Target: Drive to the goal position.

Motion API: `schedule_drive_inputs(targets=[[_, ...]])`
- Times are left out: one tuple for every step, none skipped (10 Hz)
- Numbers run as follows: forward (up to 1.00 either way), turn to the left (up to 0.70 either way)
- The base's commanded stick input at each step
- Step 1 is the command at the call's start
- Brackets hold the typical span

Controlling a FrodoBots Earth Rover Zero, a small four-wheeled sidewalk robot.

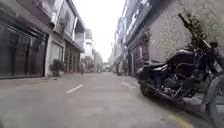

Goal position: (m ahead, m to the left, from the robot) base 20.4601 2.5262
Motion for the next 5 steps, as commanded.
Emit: schedule_drive_inputs(targets=[[0.5, 0.0], [0.5, 0.0], [0.5, 0.0], [0.5, 0.0], [0.5, 0.0]])
